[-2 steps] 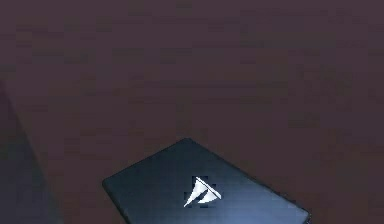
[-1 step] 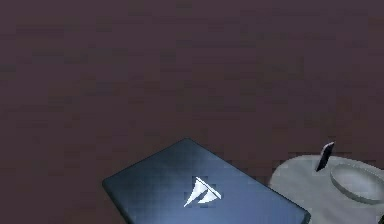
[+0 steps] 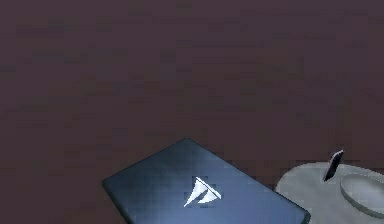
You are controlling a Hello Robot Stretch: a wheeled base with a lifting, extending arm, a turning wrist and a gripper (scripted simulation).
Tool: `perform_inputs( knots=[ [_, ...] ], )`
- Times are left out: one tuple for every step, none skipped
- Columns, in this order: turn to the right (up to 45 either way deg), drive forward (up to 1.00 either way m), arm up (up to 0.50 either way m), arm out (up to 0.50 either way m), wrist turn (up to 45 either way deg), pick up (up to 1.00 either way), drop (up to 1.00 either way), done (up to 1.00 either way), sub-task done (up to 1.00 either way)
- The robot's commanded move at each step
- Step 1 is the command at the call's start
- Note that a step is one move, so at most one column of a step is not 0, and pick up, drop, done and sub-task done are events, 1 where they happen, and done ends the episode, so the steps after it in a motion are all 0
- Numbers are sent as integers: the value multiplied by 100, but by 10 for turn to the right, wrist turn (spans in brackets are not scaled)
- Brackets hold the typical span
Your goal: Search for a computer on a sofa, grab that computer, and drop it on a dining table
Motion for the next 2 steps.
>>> perform_inputs(
  knots=[
    [450,0,0,0,0,0,0,0,0],
    [450,0,0,0,0,0,0,0,0]
  ],
)
